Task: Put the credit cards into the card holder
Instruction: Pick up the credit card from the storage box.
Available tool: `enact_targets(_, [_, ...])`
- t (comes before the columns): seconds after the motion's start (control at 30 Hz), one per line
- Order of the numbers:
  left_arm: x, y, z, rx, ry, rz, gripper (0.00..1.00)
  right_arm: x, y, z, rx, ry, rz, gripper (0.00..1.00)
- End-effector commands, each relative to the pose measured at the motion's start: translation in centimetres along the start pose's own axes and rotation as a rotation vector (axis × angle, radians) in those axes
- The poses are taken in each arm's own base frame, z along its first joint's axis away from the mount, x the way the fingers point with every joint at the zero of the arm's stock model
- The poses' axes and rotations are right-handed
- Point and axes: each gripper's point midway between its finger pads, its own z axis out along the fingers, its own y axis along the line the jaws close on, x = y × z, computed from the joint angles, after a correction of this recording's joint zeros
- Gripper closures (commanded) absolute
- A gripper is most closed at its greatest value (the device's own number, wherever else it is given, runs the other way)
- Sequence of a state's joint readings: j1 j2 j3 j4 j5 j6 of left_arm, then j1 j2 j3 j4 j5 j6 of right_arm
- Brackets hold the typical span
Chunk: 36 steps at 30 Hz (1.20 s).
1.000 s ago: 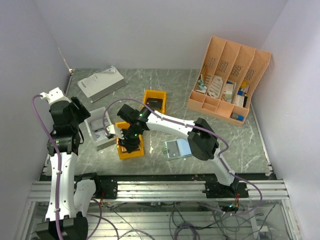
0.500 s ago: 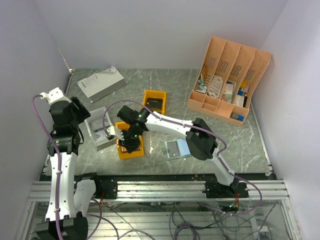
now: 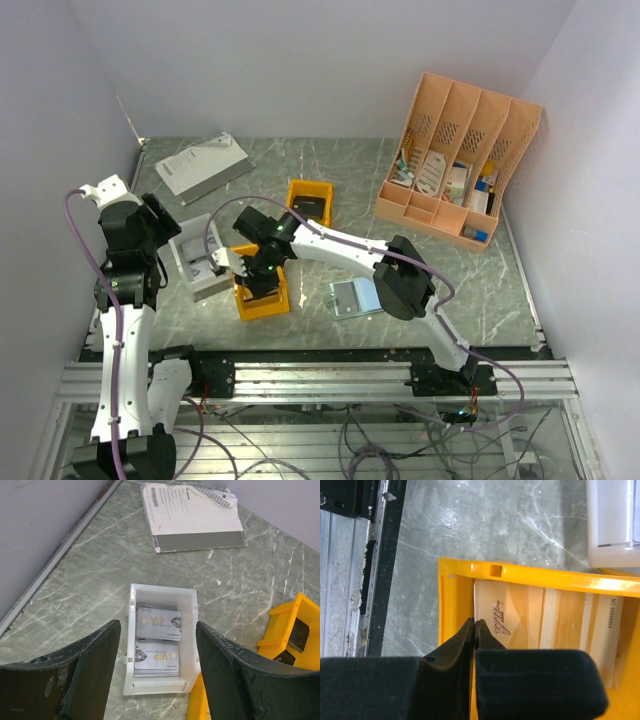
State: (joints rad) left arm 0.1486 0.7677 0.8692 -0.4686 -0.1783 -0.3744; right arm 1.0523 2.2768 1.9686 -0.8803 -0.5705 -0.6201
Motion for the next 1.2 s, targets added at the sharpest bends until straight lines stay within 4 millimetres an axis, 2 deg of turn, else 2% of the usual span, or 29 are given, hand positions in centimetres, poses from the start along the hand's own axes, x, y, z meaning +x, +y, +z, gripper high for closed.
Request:
enact_targets(0.0, [-0.8, -0.4, 0.0, 0.022, -0.031, -0.006, 0.27, -1.2, -1.1, -0.9, 0.036, -0.025, -0.028, 1.0])
enact_targets(0.27, [-0.7, -0.5, 0.0, 0.029, -0.03, -0.005, 0.27, -5.0, -2.0, -5.0, 0.074, -0.136, -0.07, 1.0])
enact_targets(0.4, [-0.9, -0.7, -0.1, 0.044, -0.036, -0.007, 0.27, -5.8, -2.3, -7.5, 0.08, -0.176, -0.108, 1.0])
enact_targets(0.53, [-0.8, -1.3, -0.2, 0.075, -0.034, -0.005, 0.28, -6.3, -1.4, -10.0, 0.016, -0.248, -0.159, 1.0])
enact_targets(0.63, [-1.0, -2.6, -0.6, 0.157, -0.043, 0.001, 0.28, -7.0, 0.4, -11.9, -0.064, -0.32, -0.259, 1.0])
enact_targets(0.73, [-1.2, -5.1, -1.2, 0.303, -0.062, 0.008, 0.27, -7.1, 2.9, -13.8, -0.146, -0.369, -0.375, 1.0])
enact_targets(0.83, [-0.7, -7.8, -2.0, 0.468, -0.043, 0.025, 0.27, -7.3, 5.1, -15.7, -0.168, -0.413, -0.518, 1.0])
enact_targets(0.9, [-0.4, -9.2, -2.5, 0.559, -0.027, 0.029, 0.28, -6.9, 6.5, -16.3, -0.173, -0.434, -0.649, 1.0])
enact_targets(1.0, [-0.3, -10.1, -3.1, 0.625, -0.022, 0.03, 0.28, -6.7, 8.8, -17.7, -0.14, -0.475, -0.863, 1.0])
enact_targets(1.17, [0.1, -12.8, -4.9, 0.823, -0.019, 0.022, 0.28, -7.1, 10.1, -19.5, -0.104, -0.485, -0.936, 1.0])
